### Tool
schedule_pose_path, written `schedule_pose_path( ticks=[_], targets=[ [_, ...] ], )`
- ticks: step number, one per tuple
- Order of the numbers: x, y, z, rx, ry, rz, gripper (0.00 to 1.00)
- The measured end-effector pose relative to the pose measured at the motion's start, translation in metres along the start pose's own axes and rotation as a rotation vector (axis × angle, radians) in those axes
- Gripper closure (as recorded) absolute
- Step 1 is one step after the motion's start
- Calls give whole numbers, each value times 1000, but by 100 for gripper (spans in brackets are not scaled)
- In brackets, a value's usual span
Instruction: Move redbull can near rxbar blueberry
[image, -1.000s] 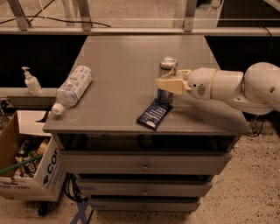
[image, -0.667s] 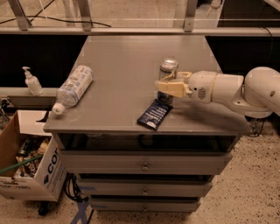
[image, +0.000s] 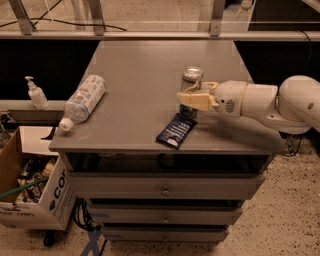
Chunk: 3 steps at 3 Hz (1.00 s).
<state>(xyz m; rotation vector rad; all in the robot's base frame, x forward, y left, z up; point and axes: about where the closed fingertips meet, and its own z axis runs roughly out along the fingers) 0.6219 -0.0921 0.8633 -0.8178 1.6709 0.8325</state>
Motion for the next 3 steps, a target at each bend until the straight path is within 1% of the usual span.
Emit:
schedule_pose_path(
  ticks=[1, 2, 3],
  targets=[
    [2, 0, 0, -15, -11, -18, 38],
    [1, 0, 0, -15, -11, -18, 14],
    [1, 2, 2, -19, -10, -19, 0]
  ],
)
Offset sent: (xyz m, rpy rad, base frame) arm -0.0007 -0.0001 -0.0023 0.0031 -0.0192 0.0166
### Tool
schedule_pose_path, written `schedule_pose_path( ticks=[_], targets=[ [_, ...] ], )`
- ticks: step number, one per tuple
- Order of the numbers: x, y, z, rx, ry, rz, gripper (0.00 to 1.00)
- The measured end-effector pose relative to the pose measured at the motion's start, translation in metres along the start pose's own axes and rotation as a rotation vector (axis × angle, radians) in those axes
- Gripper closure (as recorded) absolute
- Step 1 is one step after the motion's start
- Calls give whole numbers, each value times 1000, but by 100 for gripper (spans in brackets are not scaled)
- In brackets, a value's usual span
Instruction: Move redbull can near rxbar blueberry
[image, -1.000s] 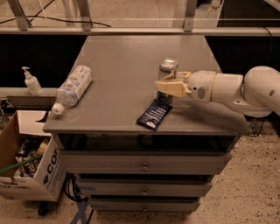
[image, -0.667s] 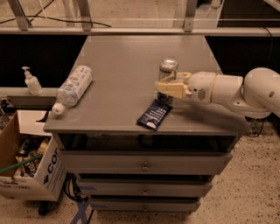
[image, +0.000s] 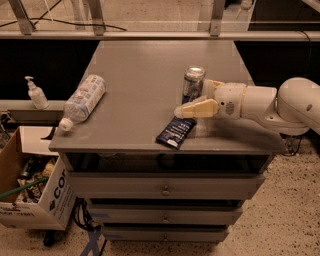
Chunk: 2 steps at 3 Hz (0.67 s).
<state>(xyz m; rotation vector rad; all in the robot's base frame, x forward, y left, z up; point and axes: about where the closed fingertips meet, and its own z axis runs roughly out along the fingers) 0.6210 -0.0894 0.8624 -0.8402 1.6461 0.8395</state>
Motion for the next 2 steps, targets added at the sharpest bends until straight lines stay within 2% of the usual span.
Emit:
schedule_pose_path(
  ticks=[1, 2],
  targets=[
    [0, 0, 0, -1, 0, 0, 0],
    [1, 1, -18, -3, 8, -17, 0]
  ],
)
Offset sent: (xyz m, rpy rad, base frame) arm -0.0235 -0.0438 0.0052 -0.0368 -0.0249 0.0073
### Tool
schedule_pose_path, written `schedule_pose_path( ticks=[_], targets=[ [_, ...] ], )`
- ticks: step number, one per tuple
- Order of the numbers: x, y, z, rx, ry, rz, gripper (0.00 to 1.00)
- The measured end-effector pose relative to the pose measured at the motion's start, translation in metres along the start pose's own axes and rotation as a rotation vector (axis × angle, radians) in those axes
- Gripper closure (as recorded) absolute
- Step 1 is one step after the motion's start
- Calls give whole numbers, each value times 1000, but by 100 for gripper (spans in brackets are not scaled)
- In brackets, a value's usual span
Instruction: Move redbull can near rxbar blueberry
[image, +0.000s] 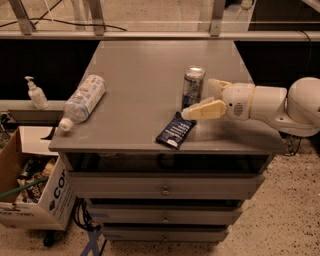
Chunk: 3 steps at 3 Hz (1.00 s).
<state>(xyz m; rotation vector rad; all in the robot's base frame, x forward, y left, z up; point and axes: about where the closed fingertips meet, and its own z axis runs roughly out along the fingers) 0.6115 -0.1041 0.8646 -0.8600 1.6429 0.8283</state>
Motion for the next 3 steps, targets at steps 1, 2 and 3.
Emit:
schedule_pose_path(
  ticks=[1, 2, 3],
  targets=[
    [0, -2, -35, 6, 17, -31, 0],
    [-4, -3, -78, 36, 30, -56, 0],
    [-3, -3, -81, 35, 32, -56, 0]
  ],
)
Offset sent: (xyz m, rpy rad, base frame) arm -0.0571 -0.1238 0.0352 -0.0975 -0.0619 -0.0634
